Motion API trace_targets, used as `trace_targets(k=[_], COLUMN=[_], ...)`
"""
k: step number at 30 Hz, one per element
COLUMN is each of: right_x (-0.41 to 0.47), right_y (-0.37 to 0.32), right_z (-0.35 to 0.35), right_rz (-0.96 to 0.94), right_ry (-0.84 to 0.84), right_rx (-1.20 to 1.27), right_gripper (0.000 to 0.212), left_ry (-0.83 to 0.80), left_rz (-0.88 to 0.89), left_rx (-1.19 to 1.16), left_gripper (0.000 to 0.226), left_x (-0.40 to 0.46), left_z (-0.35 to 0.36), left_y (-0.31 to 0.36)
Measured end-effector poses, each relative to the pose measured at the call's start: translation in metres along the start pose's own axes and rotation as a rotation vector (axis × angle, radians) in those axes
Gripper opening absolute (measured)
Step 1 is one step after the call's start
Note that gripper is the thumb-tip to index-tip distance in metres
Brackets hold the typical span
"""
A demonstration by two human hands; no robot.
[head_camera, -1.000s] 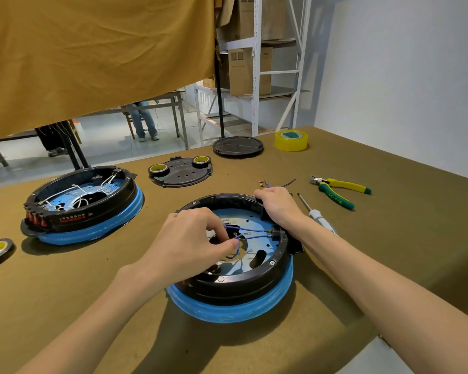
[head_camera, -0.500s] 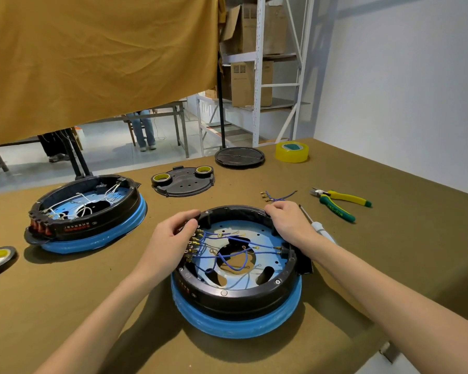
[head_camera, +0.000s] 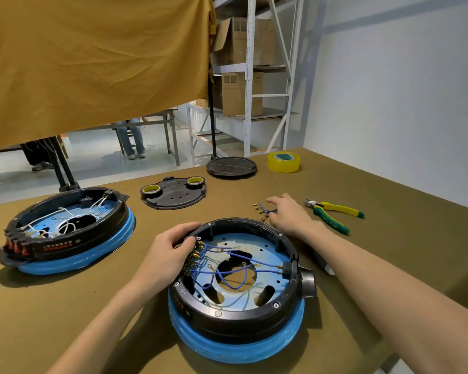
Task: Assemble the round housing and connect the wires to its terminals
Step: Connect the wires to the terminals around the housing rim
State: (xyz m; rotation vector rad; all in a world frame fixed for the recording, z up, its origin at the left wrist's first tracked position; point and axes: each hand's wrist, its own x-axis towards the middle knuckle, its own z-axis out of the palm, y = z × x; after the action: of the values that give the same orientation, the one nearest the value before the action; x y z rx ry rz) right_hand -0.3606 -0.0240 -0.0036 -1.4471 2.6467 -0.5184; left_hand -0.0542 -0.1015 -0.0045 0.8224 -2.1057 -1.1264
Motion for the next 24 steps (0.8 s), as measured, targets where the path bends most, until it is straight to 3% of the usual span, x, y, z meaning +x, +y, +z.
trace_targets(k=[7, 18, 22, 24], right_x=[0.010, 0.017, 0.018, 0.016], right_y=[0.009, 0.017, 0.016, 0.016], right_z=[-0.007, -0.008, -0.009, -0.008], right_rz=[-0.084, -0.098, -0.091, -0.075], right_ry=[0.039, 0.180, 0.252, 0.164], right_rx=[-0.147, 0.251, 0.135, 0.067], right_gripper=[0.020, 0.017, 0.012, 0.016], left_ry=[-0.001, -0.001, -0.007, -0.011], left_rz=[0.000, 0.001, -0.001, -0.001], left_rx=[-0.025, -0.029, -0.035, -0.031], left_gripper=[0.034, 0.034, 0.035, 0.035], left_x=[0.003, 0.002, 0.001, 0.001], left_z=[0.000, 0.001, 0.000, 0.000], left_y=[-0.006, -0.006, -0.005, -0.005])
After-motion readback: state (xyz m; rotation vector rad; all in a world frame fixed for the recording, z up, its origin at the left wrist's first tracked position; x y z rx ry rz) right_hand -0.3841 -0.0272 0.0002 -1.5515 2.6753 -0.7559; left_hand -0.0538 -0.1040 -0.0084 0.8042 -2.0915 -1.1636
